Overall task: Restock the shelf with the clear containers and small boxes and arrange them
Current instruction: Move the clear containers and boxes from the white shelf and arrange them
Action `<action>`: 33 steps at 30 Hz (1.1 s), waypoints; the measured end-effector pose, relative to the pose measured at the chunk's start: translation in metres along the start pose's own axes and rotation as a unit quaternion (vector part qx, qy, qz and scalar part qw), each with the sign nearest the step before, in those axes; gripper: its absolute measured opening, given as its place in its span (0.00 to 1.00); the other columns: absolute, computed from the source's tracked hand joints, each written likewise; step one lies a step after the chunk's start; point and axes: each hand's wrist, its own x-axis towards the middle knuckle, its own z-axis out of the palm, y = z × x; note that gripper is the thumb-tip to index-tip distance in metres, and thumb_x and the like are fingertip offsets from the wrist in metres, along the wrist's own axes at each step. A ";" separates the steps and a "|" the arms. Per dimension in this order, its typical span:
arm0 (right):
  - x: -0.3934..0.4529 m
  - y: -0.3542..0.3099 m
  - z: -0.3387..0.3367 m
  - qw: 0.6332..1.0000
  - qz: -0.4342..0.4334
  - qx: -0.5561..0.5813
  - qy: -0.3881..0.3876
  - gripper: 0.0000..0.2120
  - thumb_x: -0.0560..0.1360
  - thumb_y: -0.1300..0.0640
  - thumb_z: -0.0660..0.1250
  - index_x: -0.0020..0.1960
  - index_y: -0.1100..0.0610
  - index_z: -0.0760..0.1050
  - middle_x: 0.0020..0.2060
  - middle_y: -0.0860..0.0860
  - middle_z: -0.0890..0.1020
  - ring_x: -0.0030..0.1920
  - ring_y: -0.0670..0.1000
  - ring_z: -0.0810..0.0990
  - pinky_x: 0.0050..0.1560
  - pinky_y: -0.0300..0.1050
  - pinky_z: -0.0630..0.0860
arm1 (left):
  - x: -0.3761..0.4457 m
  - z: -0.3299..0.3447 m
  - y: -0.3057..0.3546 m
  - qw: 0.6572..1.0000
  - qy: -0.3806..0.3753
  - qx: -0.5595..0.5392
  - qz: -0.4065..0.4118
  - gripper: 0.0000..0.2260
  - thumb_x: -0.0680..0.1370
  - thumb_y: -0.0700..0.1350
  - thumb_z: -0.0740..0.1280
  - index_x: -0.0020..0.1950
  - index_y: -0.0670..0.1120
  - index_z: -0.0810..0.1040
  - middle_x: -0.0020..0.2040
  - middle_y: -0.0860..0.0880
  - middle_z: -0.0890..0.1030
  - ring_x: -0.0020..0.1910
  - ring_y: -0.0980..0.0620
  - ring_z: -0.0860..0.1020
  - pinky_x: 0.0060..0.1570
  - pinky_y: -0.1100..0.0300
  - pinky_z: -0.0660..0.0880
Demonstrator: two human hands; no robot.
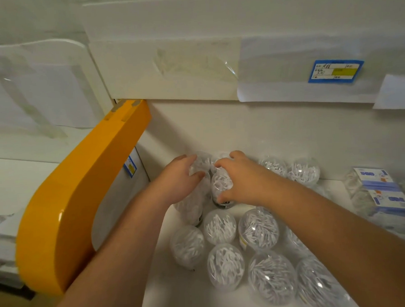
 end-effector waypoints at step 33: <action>-0.076 -0.031 0.009 0.993 -0.080 -0.083 0.022 0.22 0.73 0.41 0.68 0.64 0.48 0.74 0.56 0.45 0.76 0.57 0.50 0.76 0.54 0.50 0.77 | -0.078 0.014 -0.012 0.993 0.049 -0.090 -0.063 0.17 0.79 0.51 0.66 0.66 0.47 0.75 0.58 0.50 0.77 0.55 0.52 0.76 0.50 0.61 0.70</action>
